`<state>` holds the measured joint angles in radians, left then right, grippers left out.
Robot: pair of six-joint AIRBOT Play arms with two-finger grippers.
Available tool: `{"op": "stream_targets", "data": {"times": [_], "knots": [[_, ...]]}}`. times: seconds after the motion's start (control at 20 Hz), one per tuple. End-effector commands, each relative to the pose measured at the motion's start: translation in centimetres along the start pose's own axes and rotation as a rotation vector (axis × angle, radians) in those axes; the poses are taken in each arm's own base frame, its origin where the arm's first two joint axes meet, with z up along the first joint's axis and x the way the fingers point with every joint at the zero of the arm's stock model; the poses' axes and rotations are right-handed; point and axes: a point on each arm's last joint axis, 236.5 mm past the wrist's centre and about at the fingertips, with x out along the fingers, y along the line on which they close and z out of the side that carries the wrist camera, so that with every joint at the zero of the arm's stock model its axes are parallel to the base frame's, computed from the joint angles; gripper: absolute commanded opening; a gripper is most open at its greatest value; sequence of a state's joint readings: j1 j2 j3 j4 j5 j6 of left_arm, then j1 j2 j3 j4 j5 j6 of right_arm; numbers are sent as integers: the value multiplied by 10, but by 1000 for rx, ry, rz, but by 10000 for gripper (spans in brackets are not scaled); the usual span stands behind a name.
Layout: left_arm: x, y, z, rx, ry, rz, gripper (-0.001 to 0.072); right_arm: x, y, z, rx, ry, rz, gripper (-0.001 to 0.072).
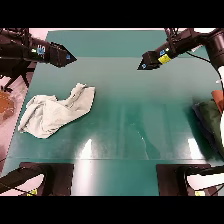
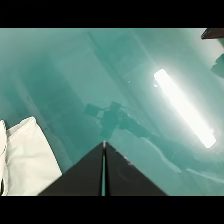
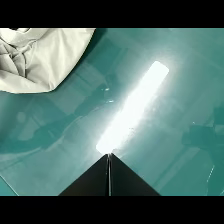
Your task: Fold the shirts.
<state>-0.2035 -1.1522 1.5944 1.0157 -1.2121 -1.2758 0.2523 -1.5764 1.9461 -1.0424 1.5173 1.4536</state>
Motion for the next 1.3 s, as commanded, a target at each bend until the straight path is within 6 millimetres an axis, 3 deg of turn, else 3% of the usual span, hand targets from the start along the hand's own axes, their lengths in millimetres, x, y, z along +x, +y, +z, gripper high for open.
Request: {"op": "stream_targets", "data": {"times": [0.0,0.4,0.65,0.85,0.95,1.25], "knots": [[0,0,0,0,1,0,25,1,0,-1,2,3,2,23],[0,0,0,0,0,1,25,21,-12,-3,27,41,5,23],[0,0,0,0,0,1,25,41,-25,6,53,24,1,24],[0,0,0,0,-1,1,25,46,-27,8,77,18,2,23],[0,1,3,-1,-12,3,25,45,-16,8,162,22,48,24],[-1,0,21,-19,-91,0,25,32,48,19,223,11,331,24]]}}
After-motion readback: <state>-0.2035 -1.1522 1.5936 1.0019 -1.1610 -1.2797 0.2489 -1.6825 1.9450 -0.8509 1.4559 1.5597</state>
